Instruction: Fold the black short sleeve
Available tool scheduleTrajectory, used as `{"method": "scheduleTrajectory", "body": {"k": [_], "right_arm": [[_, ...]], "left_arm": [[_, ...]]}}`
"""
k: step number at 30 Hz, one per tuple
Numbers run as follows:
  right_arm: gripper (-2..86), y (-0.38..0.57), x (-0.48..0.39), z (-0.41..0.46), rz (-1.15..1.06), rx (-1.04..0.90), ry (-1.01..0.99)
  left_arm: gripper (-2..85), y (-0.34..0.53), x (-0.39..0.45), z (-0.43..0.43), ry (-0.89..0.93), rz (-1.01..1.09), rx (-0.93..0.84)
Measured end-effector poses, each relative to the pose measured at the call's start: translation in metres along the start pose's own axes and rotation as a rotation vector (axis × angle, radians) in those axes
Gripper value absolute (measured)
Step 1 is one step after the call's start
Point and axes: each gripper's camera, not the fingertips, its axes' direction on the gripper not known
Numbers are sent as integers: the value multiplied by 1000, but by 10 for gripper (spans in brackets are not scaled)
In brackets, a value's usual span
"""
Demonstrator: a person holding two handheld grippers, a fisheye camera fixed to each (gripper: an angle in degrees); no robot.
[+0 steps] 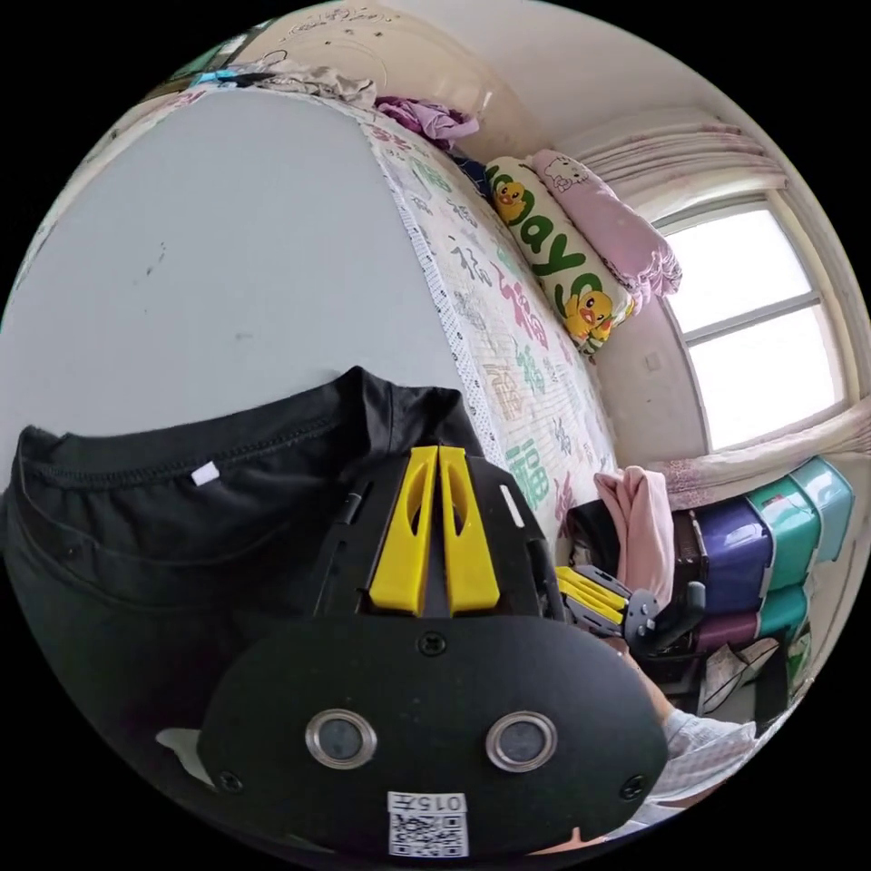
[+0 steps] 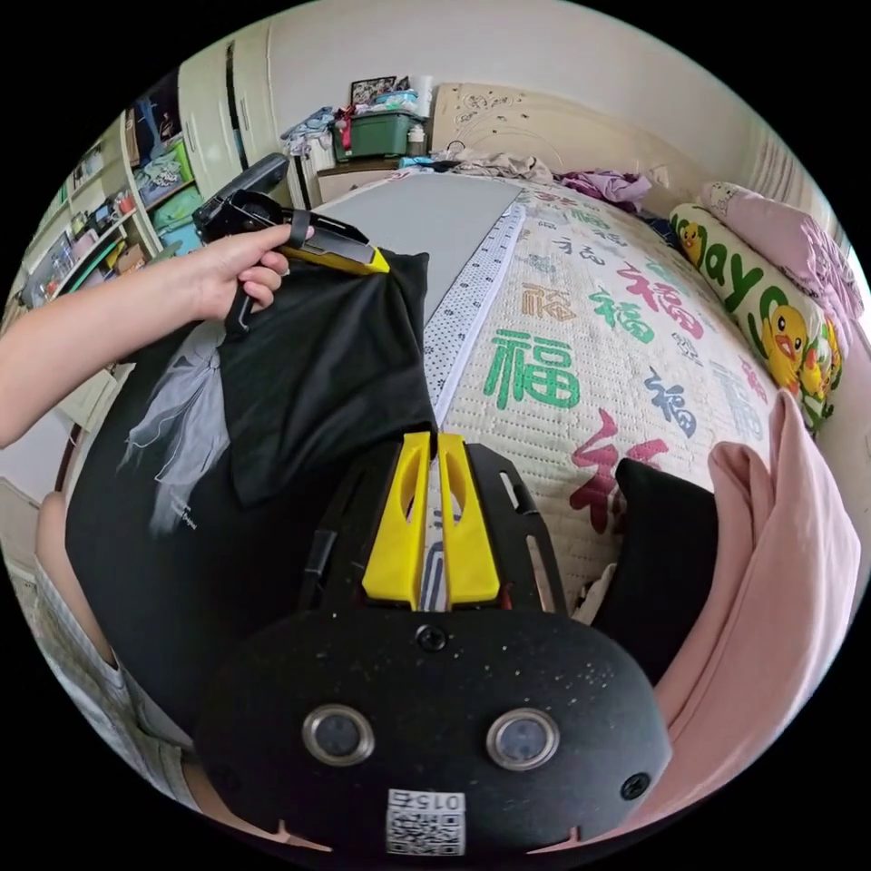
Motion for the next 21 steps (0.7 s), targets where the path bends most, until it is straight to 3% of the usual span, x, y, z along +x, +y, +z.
{"method": "scheduleTrajectory", "body": {"k": [8, 13, 16, 21], "right_arm": [[54, 14, 17, -18, 164, 33, -36], [81, 33, -39, -39, -2, 73, -153], [90, 35, -72, -24, -57, 51, -146], [74, 33, -88, 12, -20, -35, -130]], "left_arm": [[65, 16, -12, -41, 41, 31, 34], [78, 99, -9, -88, -1, 177, -80], [77, 148, -9, -104, -51, 158, 1], [84, 148, -10, -88, -58, 113, -3]]}}
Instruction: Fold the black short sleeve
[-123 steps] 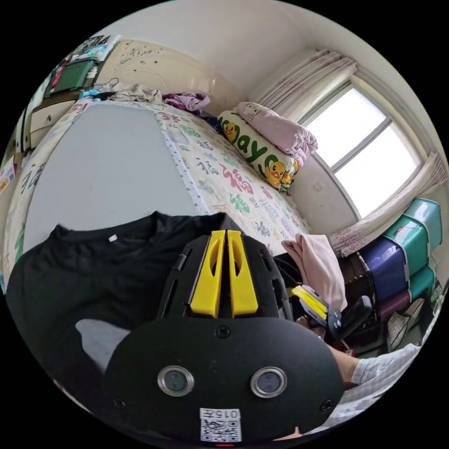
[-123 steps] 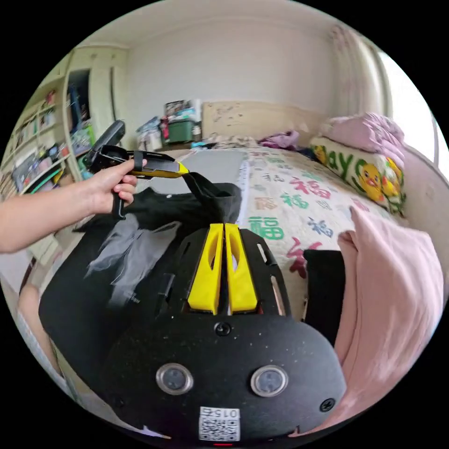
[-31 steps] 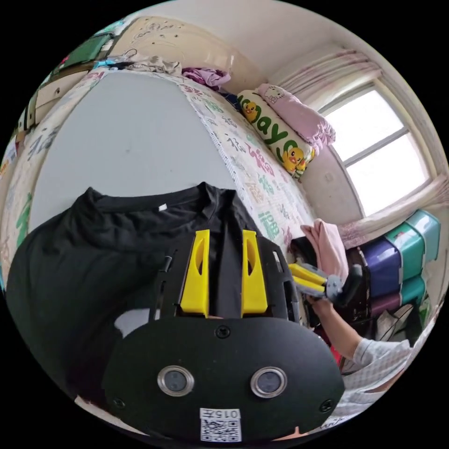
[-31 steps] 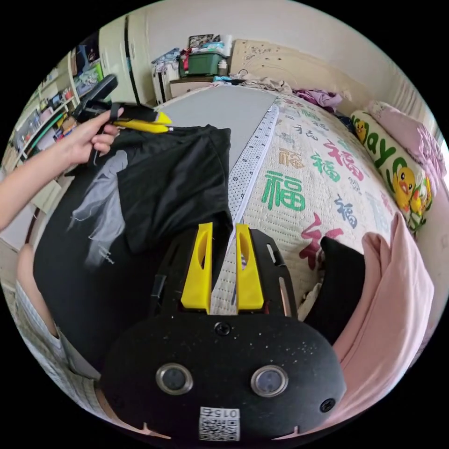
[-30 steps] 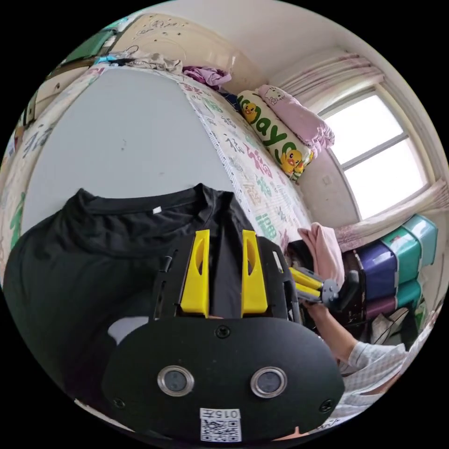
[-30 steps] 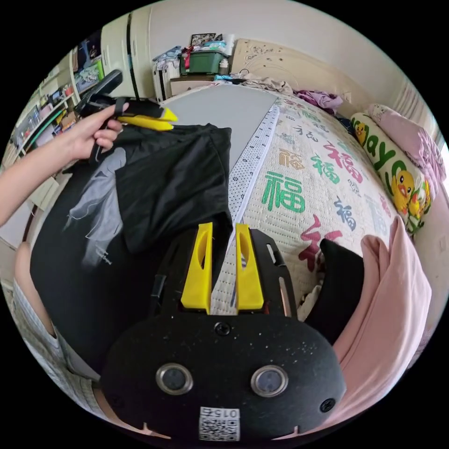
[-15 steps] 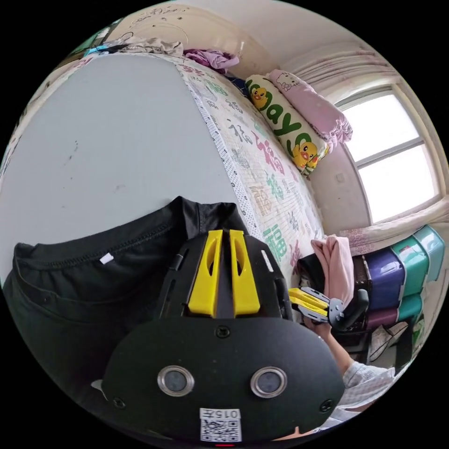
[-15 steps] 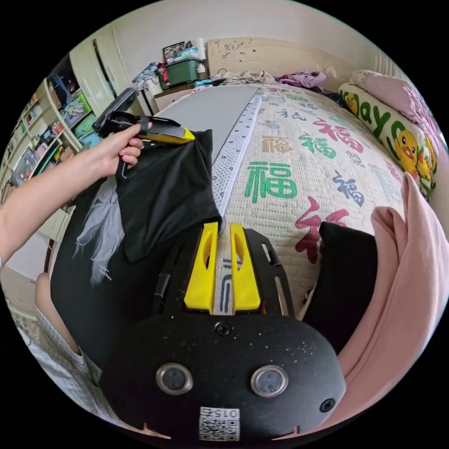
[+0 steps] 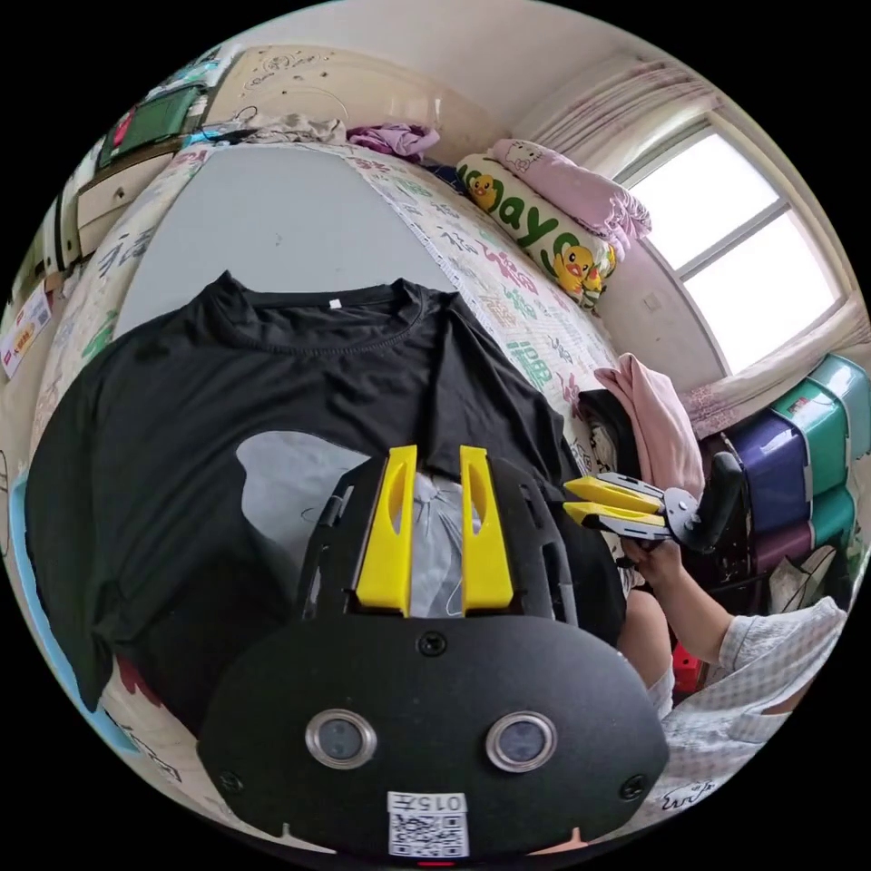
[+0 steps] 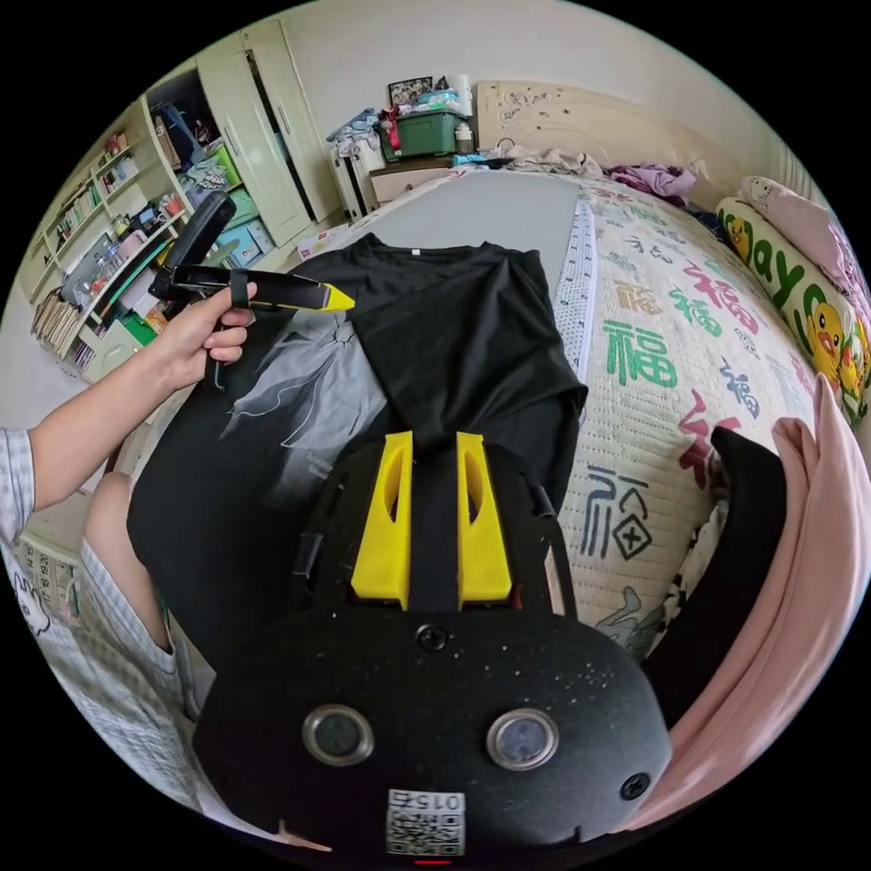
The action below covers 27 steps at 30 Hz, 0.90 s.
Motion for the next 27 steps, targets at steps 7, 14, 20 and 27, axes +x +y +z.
{"method": "scheduleTrajectory", "body": {"k": [7, 14, 20, 27], "right_arm": [[38, -6, -2, 16, 72, -33, -11], [33, -6, -22, 38, -1, -82, 8], [47, 9, -31, 44, 2, -121, -55], [36, 38, -52, 38, 36, -97, -191]], "left_arm": [[4, 8, -3, -11, -51, -28, 57], [24, 20, -36, -16, 0, -115, 65], [57, 61, -55, -71, 39, -127, 153], [63, 211, -146, -201, -38, -436, 478]]}}
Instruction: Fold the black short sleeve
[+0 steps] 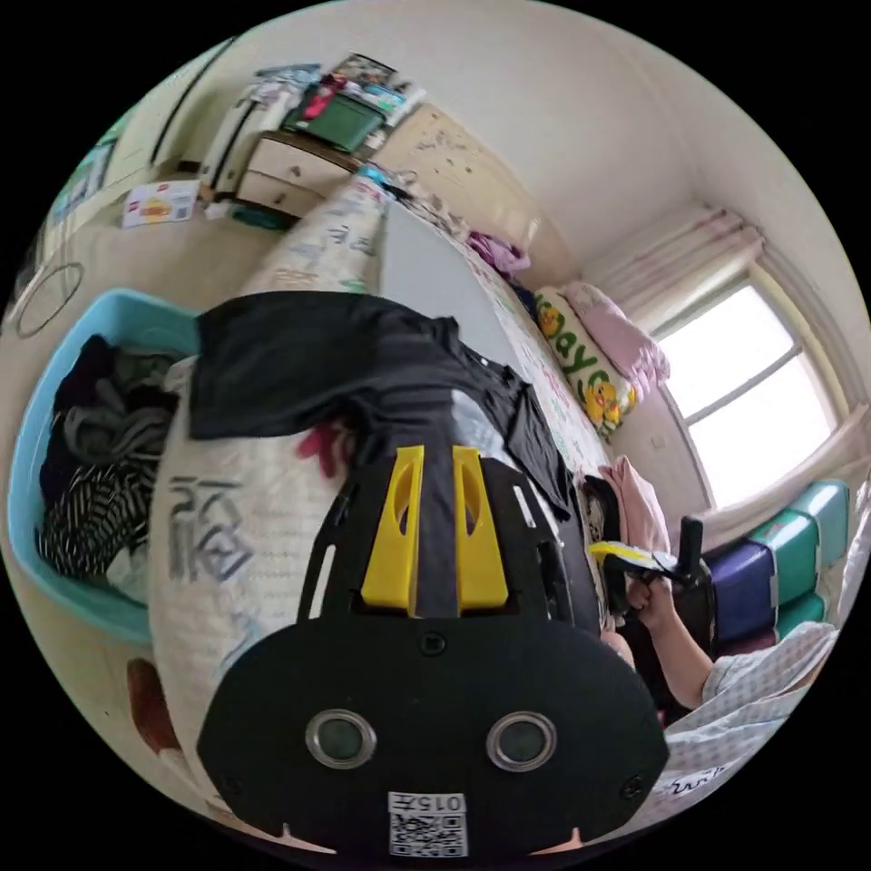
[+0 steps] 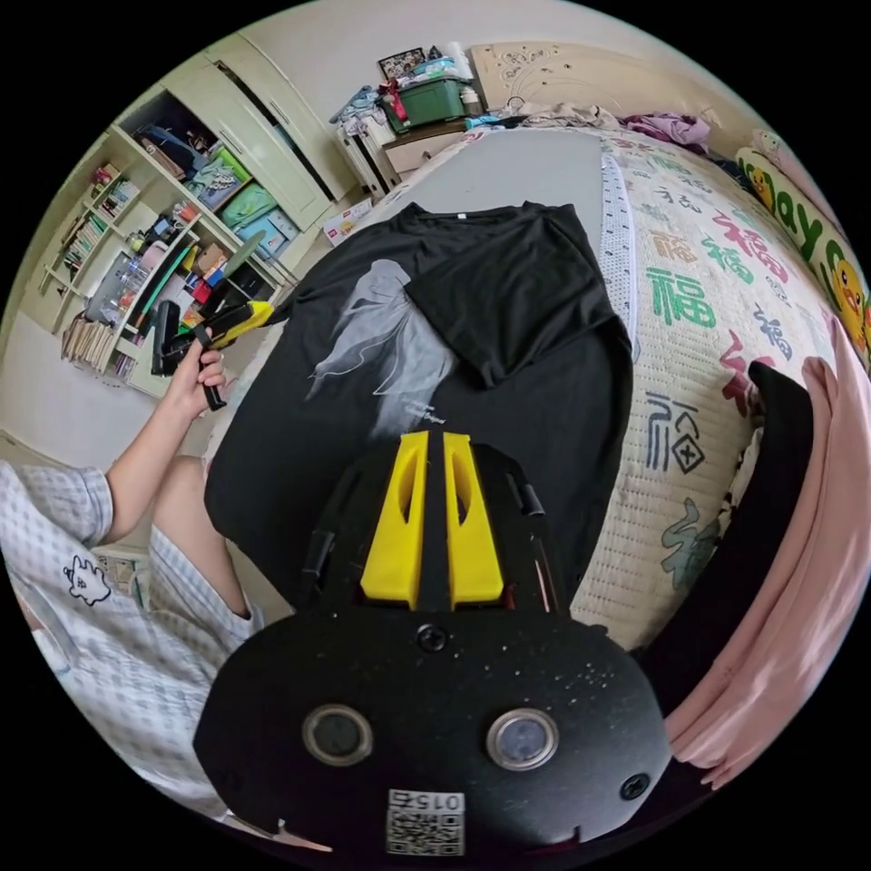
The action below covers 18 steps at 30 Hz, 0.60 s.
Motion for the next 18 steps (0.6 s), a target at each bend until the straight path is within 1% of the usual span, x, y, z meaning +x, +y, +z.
{"method": "scheduleTrajectory", "body": {"k": [3, 5, 6, 7, 9, 12, 14, 15, 16, 18], "right_arm": [[26, -11, -24, 12, -23, 0, 3], [22, -27, -43, 24, -50, -10, -7], [20, -40, -57, 33, -67, -18, -20], [19, -55, -73, 44, -92, -24, -41], [19, -80, -100, 63, -136, -27, -76], [20, -123, -153, 99, -228, -39, -120], [23, -150, -184, 123, -286, -40, -124], [27, -168, -205, 140, -319, -46, -114], [32, -186, -224, 156, -342, -48, -99], [40, -214, -252, 181, -379, -46, -90]], "left_arm": [[73, 16, -68, -43, -56, -182, 112], [77, 24, -99, -53, -65, -240, 154], [80, 27, -122, -53, 5, -336, 181], [84, 22, -141, -48, 117, -383, 209], [105, 9, -159, -35, 216, -431, 197], [127, -14, -151, -21, 247, -354, 128], [117, -19, -143, -25, 198, -315, 135], [81, -21, -140, -28, 203, -294, 141], [18, -18, -138, -33, 179, -312, 177], [5, -13, -135, -41, 97, -343, 216]]}}
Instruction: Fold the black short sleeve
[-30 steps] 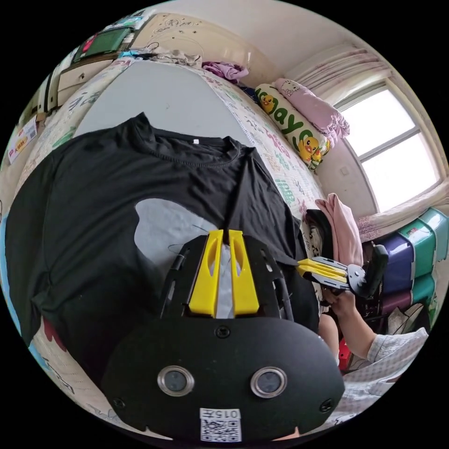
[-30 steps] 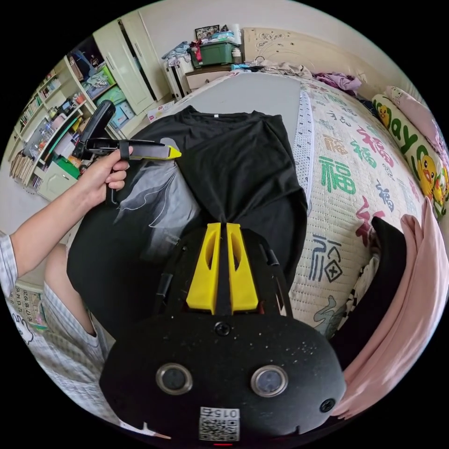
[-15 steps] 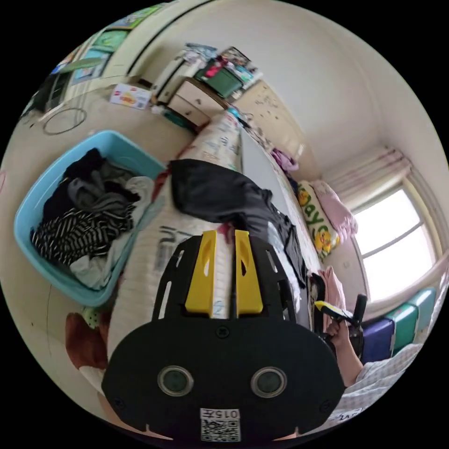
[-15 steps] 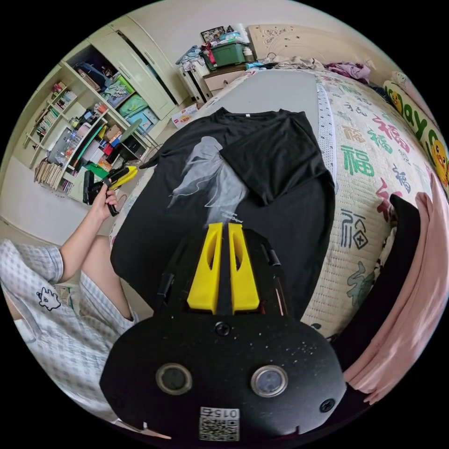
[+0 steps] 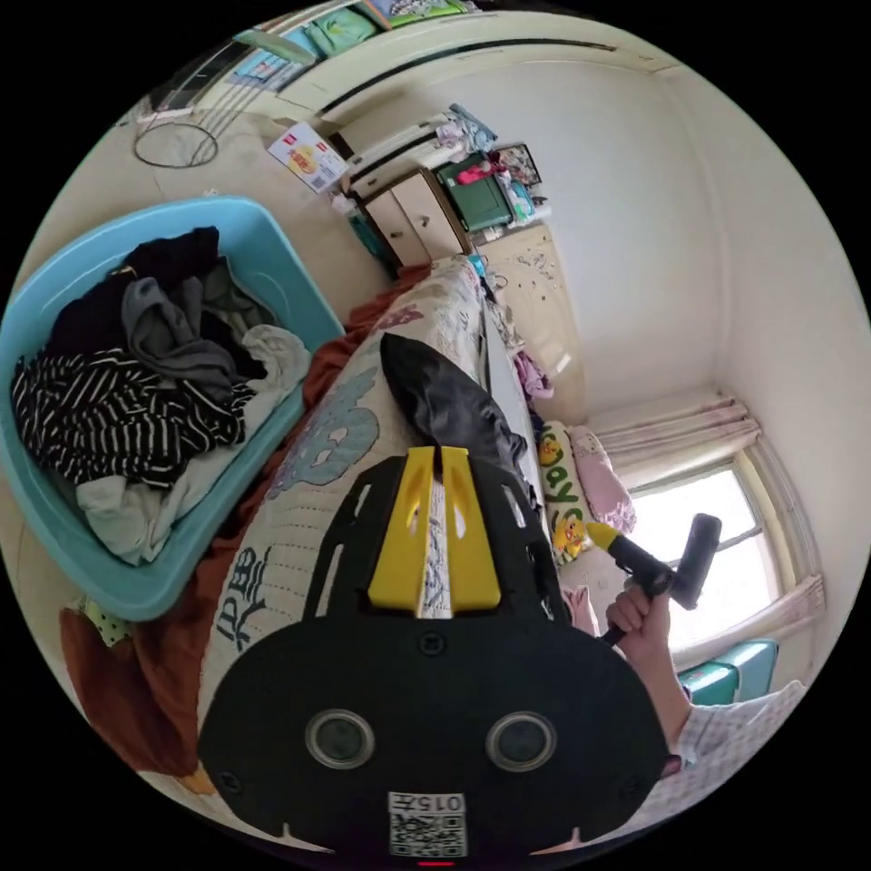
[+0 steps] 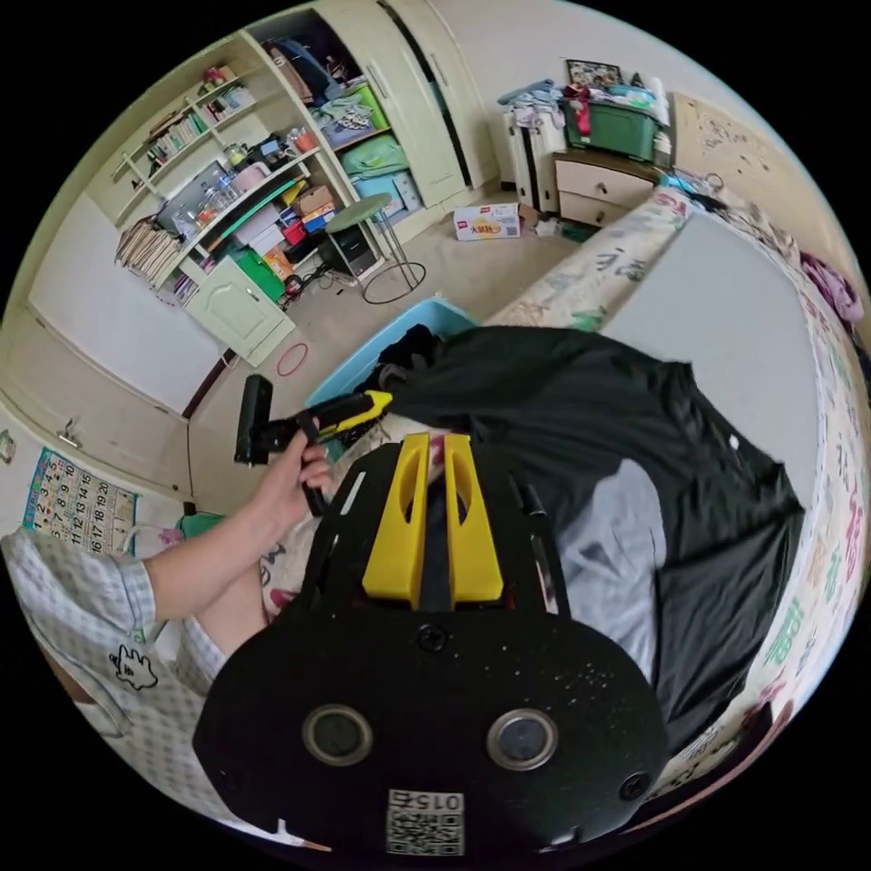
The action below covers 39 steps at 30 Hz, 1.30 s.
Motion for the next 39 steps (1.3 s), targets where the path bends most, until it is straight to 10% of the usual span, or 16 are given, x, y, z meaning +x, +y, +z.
{"method": "scheduleTrajectory", "body": {"k": [9, 22, 30, 39], "right_arm": [[81, -157, -30, 163, 24, -275, 19], [109, -198, -88, 345, -233, -624, 696], [17, -210, -58, 276, -88, -429, 572], [13, -138, 34, 56, 151, -68, 334]], "left_arm": [[-5, 2, -22, 14, 194, -173, -80], [-5, 10, -31, 8, 220, -196, -121], [-5, 17, -33, -2, 191, -133, -124], [-4, 53, 73, 7, 185, 553, -241]]}}
